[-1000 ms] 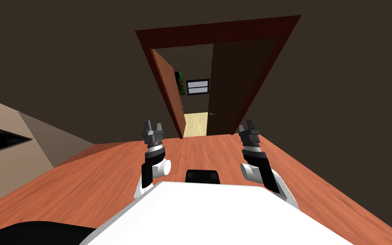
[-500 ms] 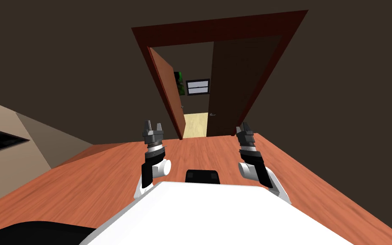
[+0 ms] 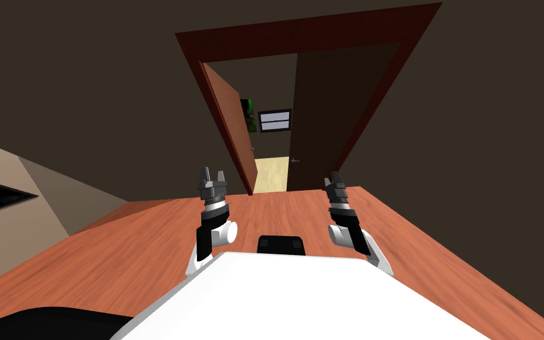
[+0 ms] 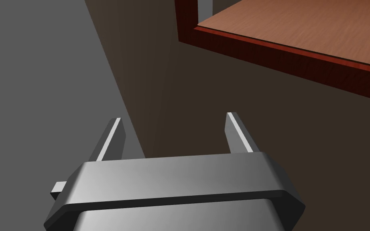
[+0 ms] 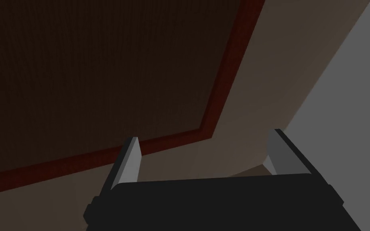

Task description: Push the door open

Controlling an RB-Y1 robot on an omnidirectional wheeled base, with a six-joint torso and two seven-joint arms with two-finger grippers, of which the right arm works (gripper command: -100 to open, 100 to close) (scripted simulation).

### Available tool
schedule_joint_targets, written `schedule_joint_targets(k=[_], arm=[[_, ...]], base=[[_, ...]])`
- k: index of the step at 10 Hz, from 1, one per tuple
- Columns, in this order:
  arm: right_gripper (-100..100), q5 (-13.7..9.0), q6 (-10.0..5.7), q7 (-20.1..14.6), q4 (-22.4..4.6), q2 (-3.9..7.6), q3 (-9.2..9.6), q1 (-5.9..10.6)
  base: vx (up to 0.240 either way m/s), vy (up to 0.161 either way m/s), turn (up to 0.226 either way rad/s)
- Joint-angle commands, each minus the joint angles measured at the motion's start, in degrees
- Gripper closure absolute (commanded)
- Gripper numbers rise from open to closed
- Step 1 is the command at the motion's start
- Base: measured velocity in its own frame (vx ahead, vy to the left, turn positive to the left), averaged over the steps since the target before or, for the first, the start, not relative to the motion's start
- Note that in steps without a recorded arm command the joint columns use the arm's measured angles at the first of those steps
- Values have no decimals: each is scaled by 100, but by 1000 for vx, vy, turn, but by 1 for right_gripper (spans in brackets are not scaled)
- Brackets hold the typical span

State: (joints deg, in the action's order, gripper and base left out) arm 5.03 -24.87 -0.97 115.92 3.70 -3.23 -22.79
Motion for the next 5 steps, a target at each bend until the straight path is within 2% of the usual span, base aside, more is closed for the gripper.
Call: schedule_joint_targets(k=[1, 5], arm=[[-100, -24, -67, 14, -235, 22, 2, 91], [-100, -82, -211, 54, -797, 63, 21, 297]], base=[[88, -32, 14], [100, -27, 16]])
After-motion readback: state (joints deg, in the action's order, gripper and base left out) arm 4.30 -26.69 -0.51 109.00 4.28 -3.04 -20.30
